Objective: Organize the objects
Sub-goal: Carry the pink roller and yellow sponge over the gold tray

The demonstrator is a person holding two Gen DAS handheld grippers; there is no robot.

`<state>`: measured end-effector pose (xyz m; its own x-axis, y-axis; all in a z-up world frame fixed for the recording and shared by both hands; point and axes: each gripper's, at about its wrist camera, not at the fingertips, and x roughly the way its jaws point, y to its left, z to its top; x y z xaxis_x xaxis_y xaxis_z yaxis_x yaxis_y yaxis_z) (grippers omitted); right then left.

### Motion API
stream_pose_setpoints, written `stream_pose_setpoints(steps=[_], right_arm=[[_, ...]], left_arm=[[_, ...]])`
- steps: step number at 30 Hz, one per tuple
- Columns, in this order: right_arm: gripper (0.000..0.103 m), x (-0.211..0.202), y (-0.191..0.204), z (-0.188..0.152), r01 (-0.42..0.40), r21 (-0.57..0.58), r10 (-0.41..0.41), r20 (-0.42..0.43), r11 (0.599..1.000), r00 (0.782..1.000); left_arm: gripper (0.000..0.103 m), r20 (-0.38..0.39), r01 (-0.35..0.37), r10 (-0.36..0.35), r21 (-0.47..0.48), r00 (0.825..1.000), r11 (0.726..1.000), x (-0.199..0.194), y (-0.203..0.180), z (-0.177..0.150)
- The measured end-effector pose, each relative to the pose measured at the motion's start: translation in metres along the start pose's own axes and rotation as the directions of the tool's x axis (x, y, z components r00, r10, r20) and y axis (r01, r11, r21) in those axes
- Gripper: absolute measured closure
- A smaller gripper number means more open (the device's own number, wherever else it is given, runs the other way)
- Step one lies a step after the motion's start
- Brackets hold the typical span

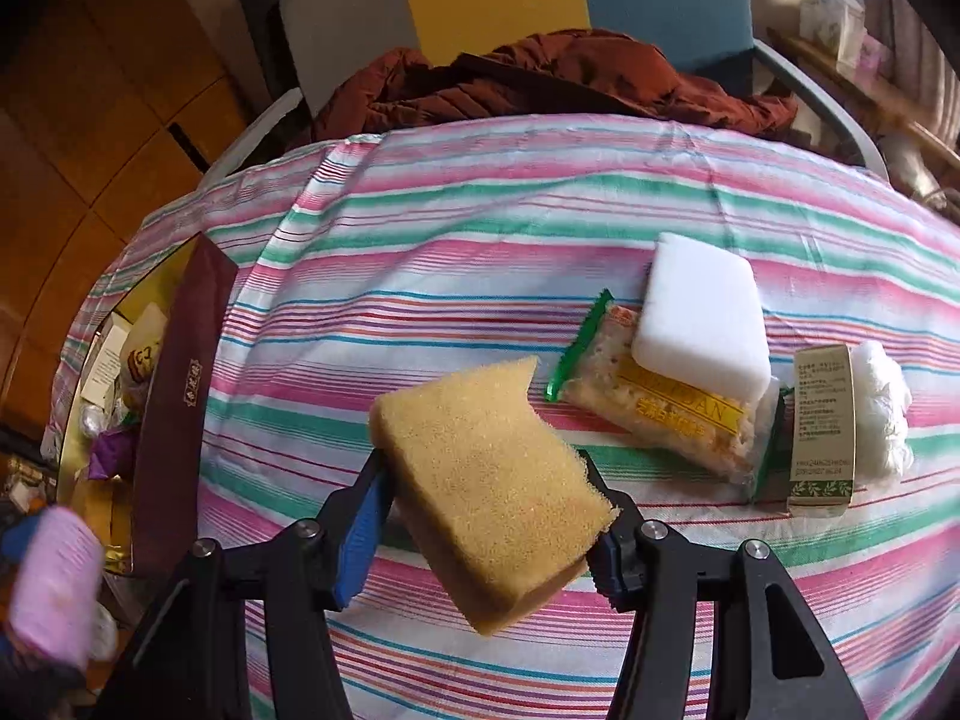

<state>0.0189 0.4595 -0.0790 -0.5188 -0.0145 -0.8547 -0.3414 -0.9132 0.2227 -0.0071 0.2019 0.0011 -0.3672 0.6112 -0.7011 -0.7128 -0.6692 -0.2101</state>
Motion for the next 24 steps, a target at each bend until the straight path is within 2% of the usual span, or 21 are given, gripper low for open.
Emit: stream_pose_setpoints(steps=[3,5,8,13,17,19,24], right_arm=[[0.045,-0.009,0.007,0.0,-0.02,-0.002,0.021,0.029,1.0,0.999],[0.045,-0.016,0.015,0.0,-0.037,0.0,0.037,0.045,0.999,0.998],[0.044,-0.029,0.036,-0.001,-0.067,-0.019,0.068,0.069,0.998,0.995],[0.042,-0.047,0.094,-0.004,-0.133,-0.092,0.142,0.106,0.987,0.984],[0.041,-0.053,0.147,-0.01,-0.179,-0.176,0.199,0.108,0.968,0.974],[0.04,-0.054,0.172,-0.015,-0.194,-0.215,0.22,0.104,0.957,0.97],[0.039,-0.05,0.218,-0.027,-0.162,-0.296,0.2,0.105,0.941,0.974]], left_arm=[[0.029,0.022,-0.087,0.089,-0.076,0.996,0.993,-0.017,0.033,-0.002],[0.029,0.035,-0.17,0.175,-0.122,0.984,0.978,-0.032,0.055,-0.006],[0.029,0.058,-0.283,0.298,-0.187,0.953,0.941,-0.052,0.083,-0.013],[0.029,0.101,-0.377,0.41,-0.242,0.907,0.894,-0.072,0.101,-0.02],[0.029,0.106,-0.396,0.436,-0.272,0.893,0.877,-0.078,0.112,-0.027],[0.029,0.099,-0.391,0.434,-0.289,0.896,0.874,-0.08,0.119,-0.032],[0.029,0.085,-0.386,0.432,-0.322,0.898,0.865,-0.084,0.135,-0.044]])
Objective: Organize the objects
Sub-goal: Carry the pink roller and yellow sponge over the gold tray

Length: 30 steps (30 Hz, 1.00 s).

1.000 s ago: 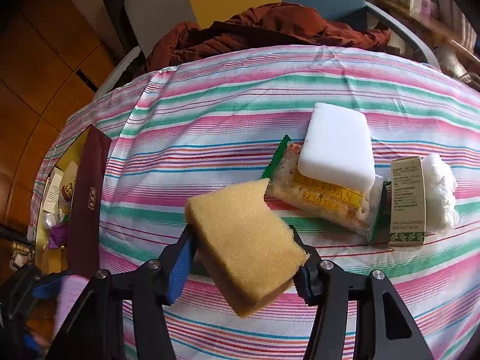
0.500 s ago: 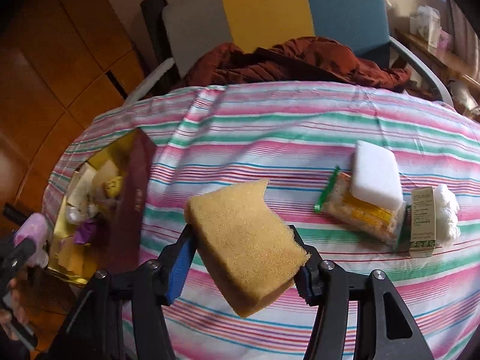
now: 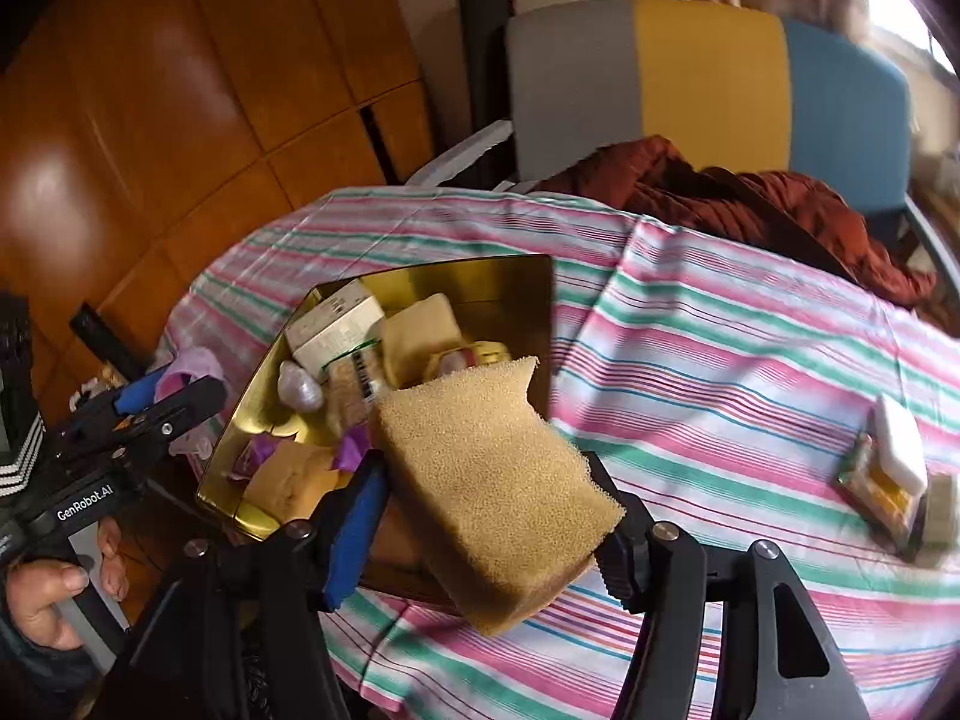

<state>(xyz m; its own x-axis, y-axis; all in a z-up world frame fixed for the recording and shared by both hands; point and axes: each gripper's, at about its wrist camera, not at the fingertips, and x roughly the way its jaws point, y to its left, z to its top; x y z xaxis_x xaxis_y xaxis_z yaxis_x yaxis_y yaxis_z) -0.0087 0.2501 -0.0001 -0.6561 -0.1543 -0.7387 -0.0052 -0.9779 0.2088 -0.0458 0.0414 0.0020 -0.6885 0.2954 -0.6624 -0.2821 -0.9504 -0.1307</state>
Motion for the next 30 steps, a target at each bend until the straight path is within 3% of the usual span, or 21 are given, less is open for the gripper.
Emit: stream_pose_setpoints(steps=[9,20,30], right_arm=[[0.039,0.018,0.033,-0.001,0.077,-0.023,-0.078,-0.005,0.997,0.997],[0.037,0.029,0.041,-0.011,0.115,-0.011,-0.115,-0.024,0.993,0.993],[0.035,0.036,0.037,-0.007,0.138,0.002,-0.138,-0.007,0.99,0.99]], left_arm=[[0.029,-0.02,-0.002,0.0,-0.064,1.0,0.998,0.001,0.033,-0.012],[0.029,0.002,0.027,-0.027,-0.187,1.0,0.982,-0.007,0.074,-0.016],[0.029,-0.007,0.121,-0.126,-0.212,0.992,0.97,0.008,0.063,0.004]])
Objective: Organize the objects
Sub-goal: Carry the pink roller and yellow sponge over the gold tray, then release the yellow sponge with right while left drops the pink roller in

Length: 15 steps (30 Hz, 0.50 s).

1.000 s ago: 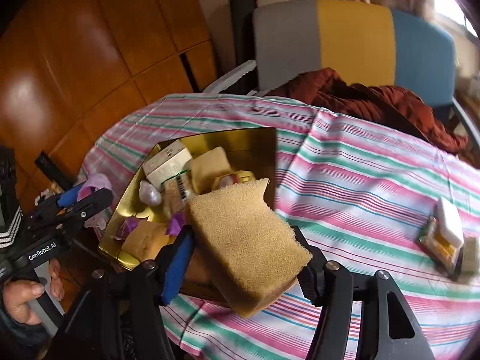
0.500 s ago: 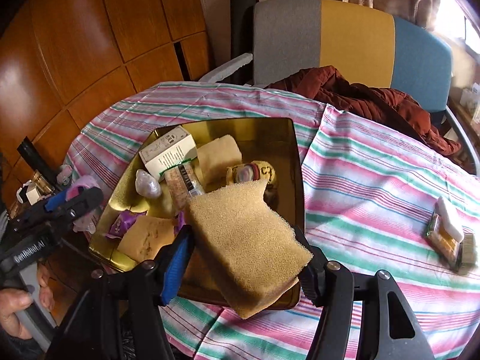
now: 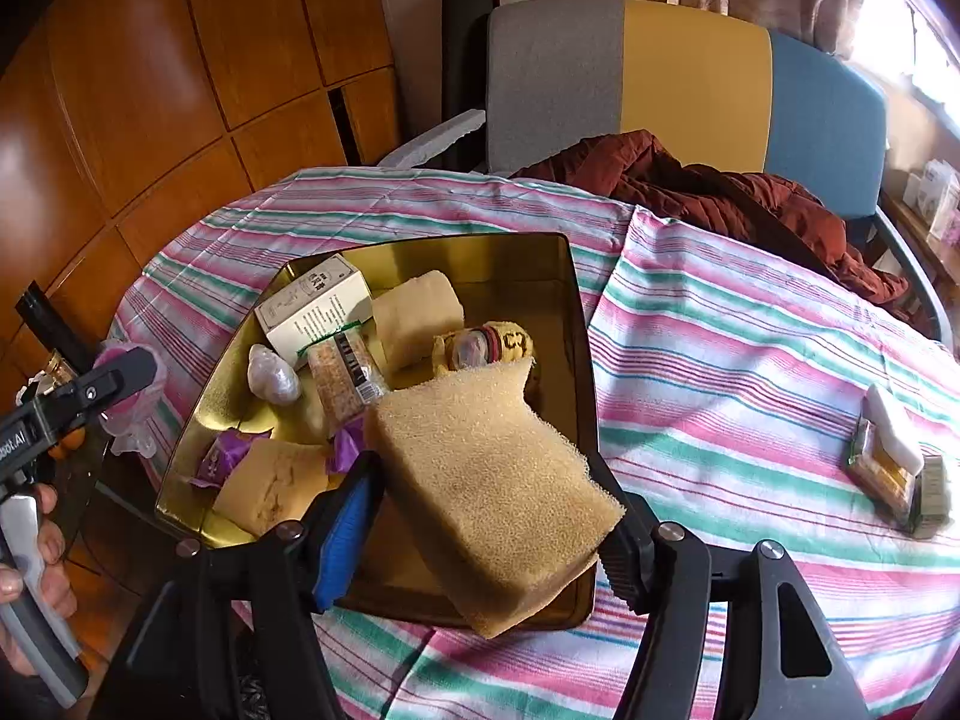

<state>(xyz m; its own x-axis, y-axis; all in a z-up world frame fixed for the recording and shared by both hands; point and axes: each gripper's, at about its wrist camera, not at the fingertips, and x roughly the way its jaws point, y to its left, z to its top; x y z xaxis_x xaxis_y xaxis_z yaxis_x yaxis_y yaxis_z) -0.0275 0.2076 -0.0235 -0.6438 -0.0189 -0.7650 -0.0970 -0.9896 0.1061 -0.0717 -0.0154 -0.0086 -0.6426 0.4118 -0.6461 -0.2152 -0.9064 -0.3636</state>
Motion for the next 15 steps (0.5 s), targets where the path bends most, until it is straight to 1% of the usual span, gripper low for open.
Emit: stream_pose_setpoints(steps=[3,5,8,11,15], right_arm=[[0.035,0.003,0.0,0.002,0.004,0.004,-0.004,0.005,1.0,1.0],[0.035,0.006,0.0,0.003,0.012,0.001,-0.012,0.007,1.0,1.0],[0.035,0.011,-0.002,0.006,0.015,0.008,-0.015,0.007,1.0,1.0],[0.035,0.014,-0.004,0.006,0.013,0.012,-0.013,0.003,1.0,1.0],[0.035,0.018,-0.009,0.004,0.003,0.027,-0.003,-0.004,1.0,1.0]], left_arm=[[0.029,0.002,0.026,-0.026,0.013,1.0,1.0,0.008,-0.012,0.008],[0.029,-0.009,0.032,-0.032,0.015,0.999,0.999,0.018,-0.019,0.014],[0.029,-0.01,0.04,-0.04,0.021,0.999,0.999,0.028,-0.025,0.022],[0.029,-0.01,0.062,-0.062,0.009,0.998,0.998,0.031,-0.026,0.03],[0.029,0.001,0.054,-0.054,0.005,0.999,0.999,0.029,-0.024,0.034]])
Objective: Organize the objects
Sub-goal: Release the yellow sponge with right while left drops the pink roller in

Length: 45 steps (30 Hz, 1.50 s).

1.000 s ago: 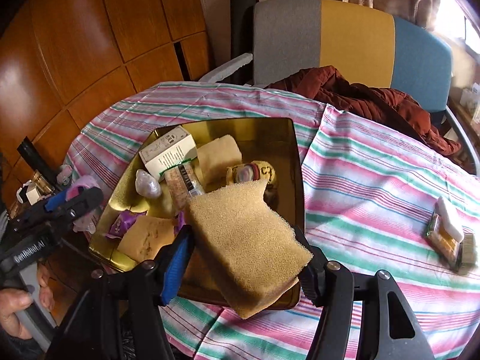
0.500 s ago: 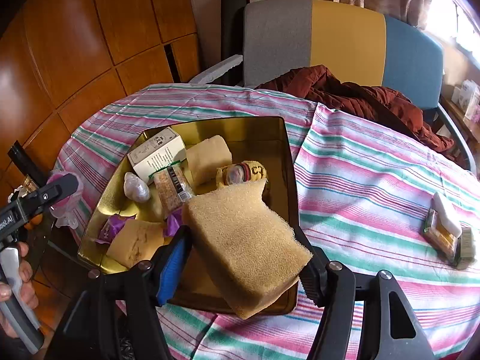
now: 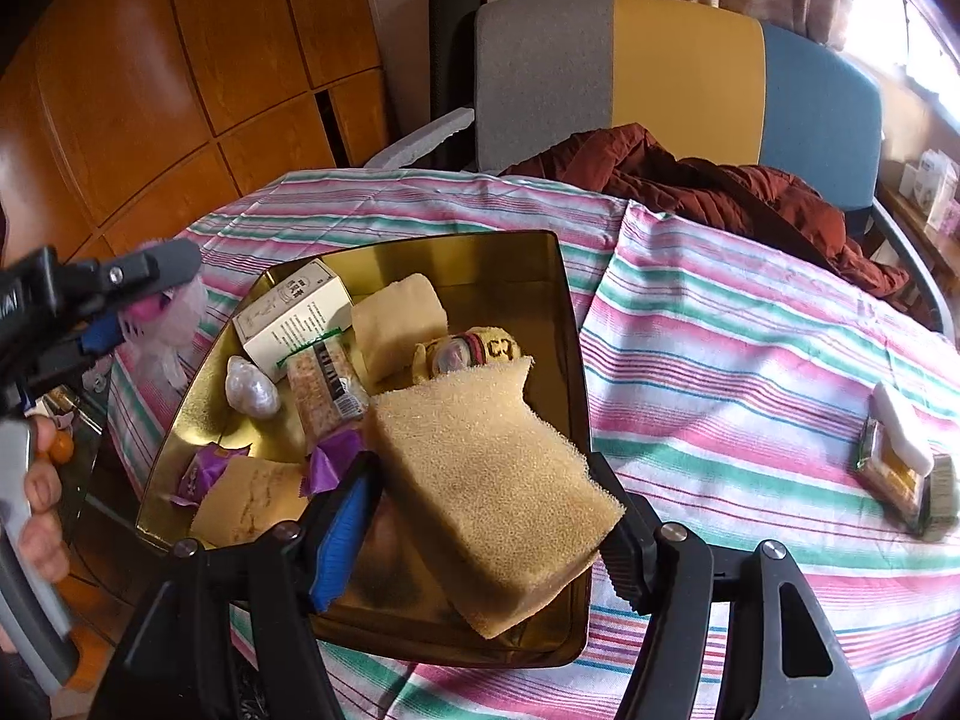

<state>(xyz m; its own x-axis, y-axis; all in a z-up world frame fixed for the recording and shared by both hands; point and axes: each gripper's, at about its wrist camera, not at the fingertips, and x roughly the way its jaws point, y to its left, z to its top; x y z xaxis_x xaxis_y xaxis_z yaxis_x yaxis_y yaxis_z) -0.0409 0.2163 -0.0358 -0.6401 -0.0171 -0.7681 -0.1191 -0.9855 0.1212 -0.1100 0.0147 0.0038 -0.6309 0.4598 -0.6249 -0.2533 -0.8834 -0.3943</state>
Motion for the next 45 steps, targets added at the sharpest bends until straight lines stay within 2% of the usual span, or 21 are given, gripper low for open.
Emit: stream_pose_setpoints(steps=[5,8,10,11,12,14,18,21,25,29,36,45], right_arm=[[0.035,0.01,0.002,-0.006,-0.022,-0.001,0.022,-0.02,1.0,1.0],[0.034,0.013,0.001,-0.009,-0.03,0.002,0.03,-0.024,1.0,0.999],[0.029,0.014,0.0,-0.009,-0.036,0.009,0.036,-0.019,0.999,0.999],[0.02,0.014,-0.001,-0.009,-0.037,0.013,0.037,-0.015,0.999,0.999],[0.015,0.014,-0.001,-0.009,-0.037,0.018,0.037,-0.01,0.999,0.999],[0.015,0.017,-0.001,-0.01,-0.042,0.025,0.042,-0.012,0.999,0.999],[0.008,0.018,0.0,-0.012,-0.062,0.038,0.062,-0.019,0.997,0.998],[0.005,0.015,-0.002,-0.012,-0.066,0.047,0.067,-0.022,0.997,0.998],[0.004,0.009,-0.003,-0.013,-0.056,0.057,0.057,-0.016,0.997,0.998],[0.003,0.006,-0.005,-0.015,-0.057,0.063,0.058,-0.016,0.996,0.998],[0.003,0.007,-0.002,-0.019,-0.061,0.062,0.063,-0.03,0.996,0.998],[0.003,0.003,-0.001,-0.021,-0.057,0.067,0.059,-0.025,0.996,0.998]], left_arm=[[0.029,-0.033,-0.023,0.021,-0.051,0.999,0.998,-0.007,0.027,-0.013],[0.029,-0.001,-0.062,0.063,-0.114,0.998,0.991,-0.028,0.057,-0.013],[0.029,0.032,-0.091,0.098,-0.167,0.995,0.982,-0.047,0.078,-0.008],[0.029,0.047,-0.108,0.118,-0.184,0.992,0.977,-0.055,0.086,-0.006],[0.029,0.06,-0.125,0.139,-0.192,0.989,0.973,-0.061,0.092,-0.004],[0.029,0.078,-0.147,0.165,-0.201,0.983,0.969,-0.069,0.099,-0.002],[0.029,0.08,-0.142,0.159,-0.177,0.984,0.974,-0.069,0.094,-0.003],[0.029,0.053,-0.09,0.099,-0.14,0.994,0.986,-0.057,0.078,-0.008],[0.029,-0.009,-0.039,0.038,-0.101,0.999,0.994,-0.04,0.058,-0.022],[0.029,-0.071,-0.026,0.022,-0.063,0.997,0.998,-0.031,0.047,-0.039],[0.028,-0.137,-0.066,0.061,-0.039,0.989,0.997,-0.022,0.046,-0.054],[0.028,-0.087,-0.123,0.117,-0.064,0.989,0.99,-0.036,0.058,-0.049]])
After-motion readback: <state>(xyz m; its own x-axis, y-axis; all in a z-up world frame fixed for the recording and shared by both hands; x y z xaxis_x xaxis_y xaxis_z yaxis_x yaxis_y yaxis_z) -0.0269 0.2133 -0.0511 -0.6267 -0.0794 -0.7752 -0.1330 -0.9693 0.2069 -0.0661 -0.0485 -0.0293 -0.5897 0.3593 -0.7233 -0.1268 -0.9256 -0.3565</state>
